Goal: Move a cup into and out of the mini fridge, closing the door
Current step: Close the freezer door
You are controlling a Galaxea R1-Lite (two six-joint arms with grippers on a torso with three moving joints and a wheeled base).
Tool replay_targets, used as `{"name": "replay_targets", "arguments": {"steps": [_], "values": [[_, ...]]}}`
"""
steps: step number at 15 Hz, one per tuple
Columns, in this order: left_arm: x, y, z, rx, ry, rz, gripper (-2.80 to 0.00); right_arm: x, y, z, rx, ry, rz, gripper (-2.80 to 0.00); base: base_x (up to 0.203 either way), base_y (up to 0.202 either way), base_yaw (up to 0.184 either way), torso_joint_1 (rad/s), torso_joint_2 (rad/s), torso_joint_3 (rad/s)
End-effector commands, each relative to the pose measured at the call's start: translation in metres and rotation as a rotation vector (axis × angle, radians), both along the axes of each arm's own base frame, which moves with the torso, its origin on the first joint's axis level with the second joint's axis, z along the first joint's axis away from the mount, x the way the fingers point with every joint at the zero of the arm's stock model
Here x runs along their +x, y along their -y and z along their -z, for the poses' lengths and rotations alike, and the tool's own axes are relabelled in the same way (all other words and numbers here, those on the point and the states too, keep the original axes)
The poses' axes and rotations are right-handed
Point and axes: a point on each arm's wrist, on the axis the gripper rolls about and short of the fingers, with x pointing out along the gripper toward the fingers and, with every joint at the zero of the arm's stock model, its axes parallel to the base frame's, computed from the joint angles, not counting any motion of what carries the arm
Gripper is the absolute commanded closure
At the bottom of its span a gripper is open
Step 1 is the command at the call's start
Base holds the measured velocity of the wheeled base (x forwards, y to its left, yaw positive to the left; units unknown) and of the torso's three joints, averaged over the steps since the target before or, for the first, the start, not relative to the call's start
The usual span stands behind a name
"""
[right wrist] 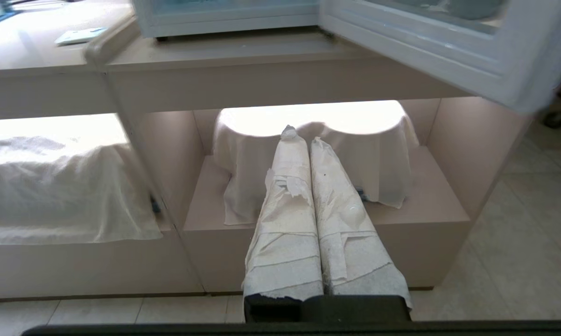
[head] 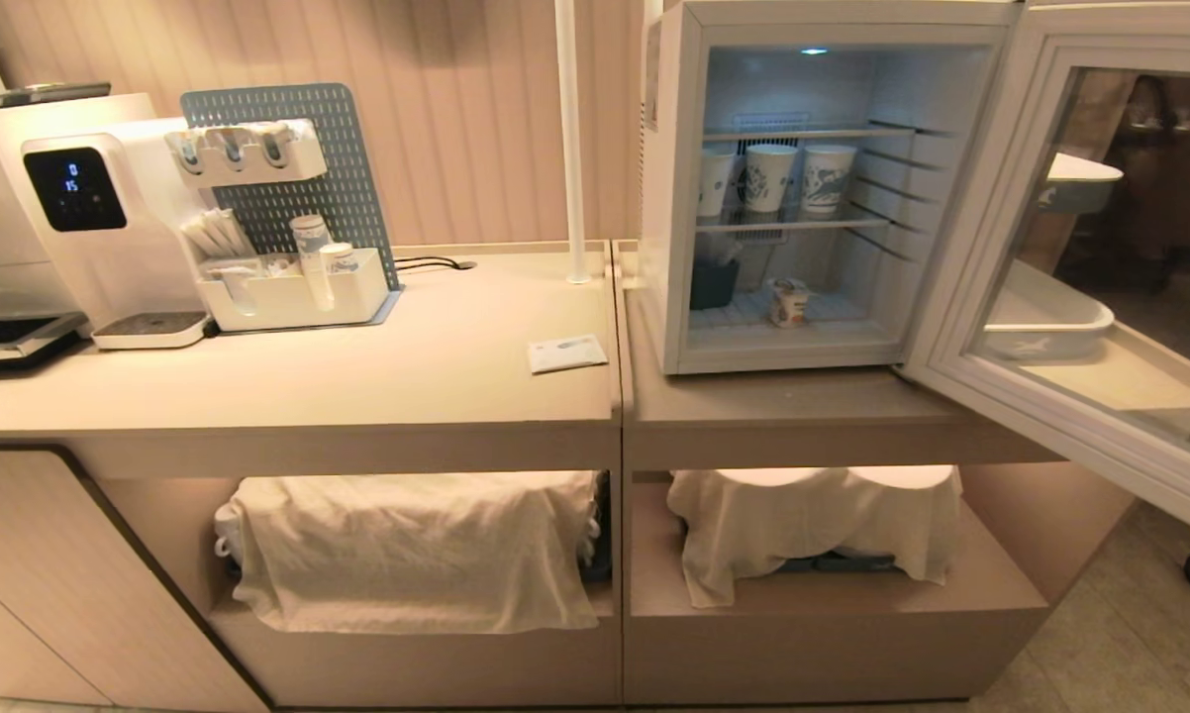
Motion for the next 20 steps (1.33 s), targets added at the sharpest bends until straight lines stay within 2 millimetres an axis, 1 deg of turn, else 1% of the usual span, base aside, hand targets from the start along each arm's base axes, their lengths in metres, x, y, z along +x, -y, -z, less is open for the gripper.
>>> {"name": "replay_targets", "arguments": {"steps": [1, 20], "values": [[0.0, 0.0, -0.0002, 0.0, 0.001, 0.0, 0.0, 0.0006, 0.0, 0.0027, 0.0, -0.008, 0.0, 0.0, 0.0, -0.194, 0.0, -0.002, 0.0, 0.003], [0.0001, 0.0, 0.0003, -0.003, 0.0, 0.0, 0.0, 0.0006, 0.0, 0.0027, -0.002, -0.008, 0.0, 0.0, 0.0, -0.193, 0.0, 0.003, 0.0, 0.003]]}}
